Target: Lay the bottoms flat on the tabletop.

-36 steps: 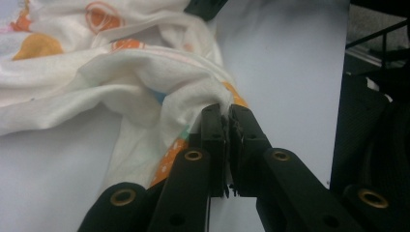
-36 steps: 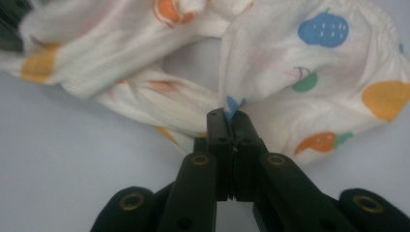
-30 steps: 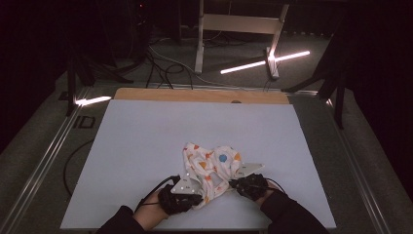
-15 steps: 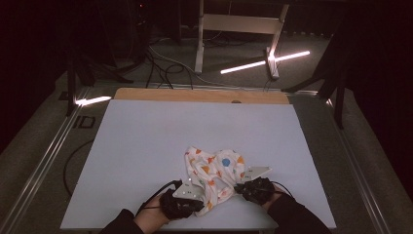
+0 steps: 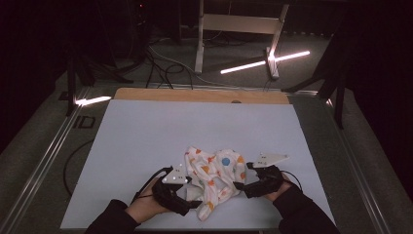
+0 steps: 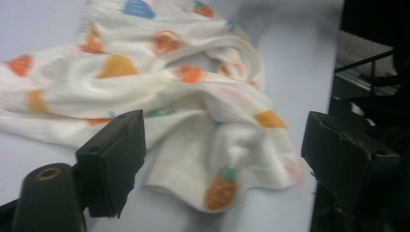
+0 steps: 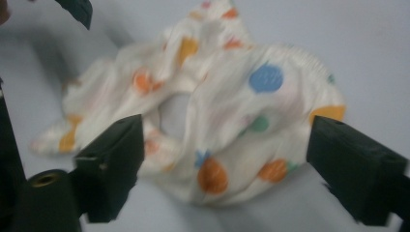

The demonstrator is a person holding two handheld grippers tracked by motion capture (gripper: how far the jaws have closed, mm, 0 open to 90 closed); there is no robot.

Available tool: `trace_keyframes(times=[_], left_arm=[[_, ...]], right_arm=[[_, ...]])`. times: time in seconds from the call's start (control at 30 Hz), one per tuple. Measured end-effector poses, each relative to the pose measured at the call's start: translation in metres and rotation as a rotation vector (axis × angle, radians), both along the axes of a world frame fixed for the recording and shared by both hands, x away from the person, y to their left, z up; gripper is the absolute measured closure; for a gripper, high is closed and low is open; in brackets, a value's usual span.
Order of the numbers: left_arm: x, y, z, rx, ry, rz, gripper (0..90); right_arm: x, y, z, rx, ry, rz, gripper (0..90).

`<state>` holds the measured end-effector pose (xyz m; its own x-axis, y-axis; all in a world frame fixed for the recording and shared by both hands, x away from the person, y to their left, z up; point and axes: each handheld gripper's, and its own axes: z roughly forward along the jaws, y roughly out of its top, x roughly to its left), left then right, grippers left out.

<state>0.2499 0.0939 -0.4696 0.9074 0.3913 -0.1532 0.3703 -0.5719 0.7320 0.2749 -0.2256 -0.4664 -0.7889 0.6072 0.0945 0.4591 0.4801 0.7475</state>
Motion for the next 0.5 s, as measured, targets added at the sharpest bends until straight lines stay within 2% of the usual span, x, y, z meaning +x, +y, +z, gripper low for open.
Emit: trace_keyframes(times=[0.07,0.13,0.33,0.37,0.4,0.5], left_arm=[[0.006,0.002,0.003,-0.006,0.001,0.009,14.3],[0.012,0.004,0.006,0.002,-0.006,0.025,12.1],[0.035,0.012,0.009,0.032,-0.014,0.092,8.4],[0.038,0.013,0.01,0.03,-0.019,0.101,8.4],[0.042,0.015,0.01,0.035,-0.024,0.112,8.3],[0.052,0.018,0.011,0.028,-0.005,0.139,8.7]], right_arm=[[0.004,0.0,0.002,-0.001,-0.008,0.015,9.6],[0.009,0.0,0.004,0.009,-0.013,-0.022,9.6],[0.022,0.0,0.007,0.028,-0.063,-0.056,9.6],[0.024,0.0,0.008,0.034,-0.058,-0.067,9.6],[0.026,-0.001,0.009,0.034,-0.059,-0.073,9.6],[0.033,0.0,0.012,0.012,-0.064,-0.088,9.6]])
